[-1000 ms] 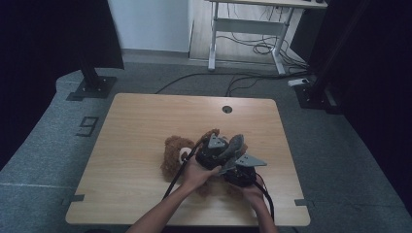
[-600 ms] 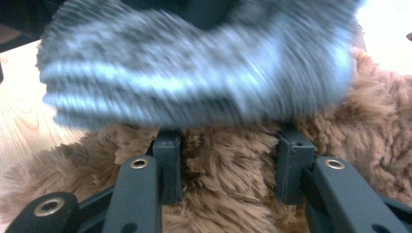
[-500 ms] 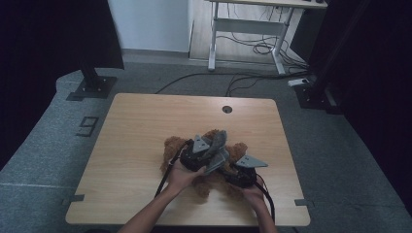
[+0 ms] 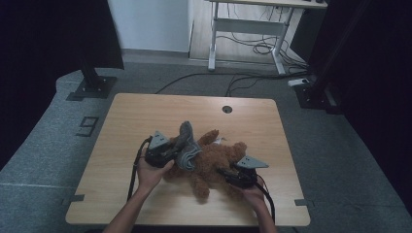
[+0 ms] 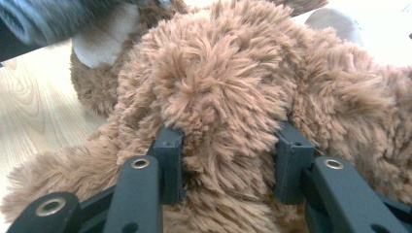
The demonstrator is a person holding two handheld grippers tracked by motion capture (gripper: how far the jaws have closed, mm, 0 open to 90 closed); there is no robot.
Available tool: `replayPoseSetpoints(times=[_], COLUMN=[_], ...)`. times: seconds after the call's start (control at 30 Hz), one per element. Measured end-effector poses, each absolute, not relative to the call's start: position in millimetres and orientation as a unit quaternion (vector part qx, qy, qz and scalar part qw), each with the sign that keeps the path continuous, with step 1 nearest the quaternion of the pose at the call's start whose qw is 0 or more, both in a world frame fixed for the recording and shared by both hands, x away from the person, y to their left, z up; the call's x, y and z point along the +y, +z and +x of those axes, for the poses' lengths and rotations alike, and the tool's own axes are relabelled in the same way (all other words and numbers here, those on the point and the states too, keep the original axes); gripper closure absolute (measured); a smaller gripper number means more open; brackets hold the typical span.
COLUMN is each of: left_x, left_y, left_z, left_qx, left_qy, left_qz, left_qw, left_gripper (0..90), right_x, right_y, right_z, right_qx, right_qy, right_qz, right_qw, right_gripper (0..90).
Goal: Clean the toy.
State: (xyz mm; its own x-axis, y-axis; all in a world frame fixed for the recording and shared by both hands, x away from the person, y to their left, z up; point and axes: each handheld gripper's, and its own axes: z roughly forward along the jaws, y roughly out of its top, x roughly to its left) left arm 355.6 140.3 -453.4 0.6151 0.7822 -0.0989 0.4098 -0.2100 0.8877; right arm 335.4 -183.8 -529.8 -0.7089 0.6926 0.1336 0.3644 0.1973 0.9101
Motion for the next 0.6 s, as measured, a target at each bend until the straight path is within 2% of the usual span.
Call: replayPoseSetpoints(times=[0.3,0.4,0.5,0.6], left_x=[184.1,191.2,198.9,204.3], left_y=[-482.1,-498.0,-524.0,-531.2], left_z=[355.2,354.8,360.5,360.0], left_qx=[0.445,0.460,0.482,0.489], left_qy=[0.197,0.202,0.162,0.143], left_qz=[0.739,0.745,0.757,0.747], left_qw=[0.465,0.439,0.410,0.428], left_gripper=[75.8,76.0,76.2,76.5], right_x=[-184.7,-184.8,-186.0,-187.1], right_y=[-530.6,-530.9,-531.4,-532.1], right_z=[337.1,337.3,337.8,338.1], right_qx=[0.755,0.754,0.751,0.749], right_qy=[0.533,0.534,0.536,0.539], right_qz=[0.352,0.352,0.356,0.356], right_qw=[0.150,0.150,0.147,0.145], right_gripper=[55.6,55.6,55.7,55.7])
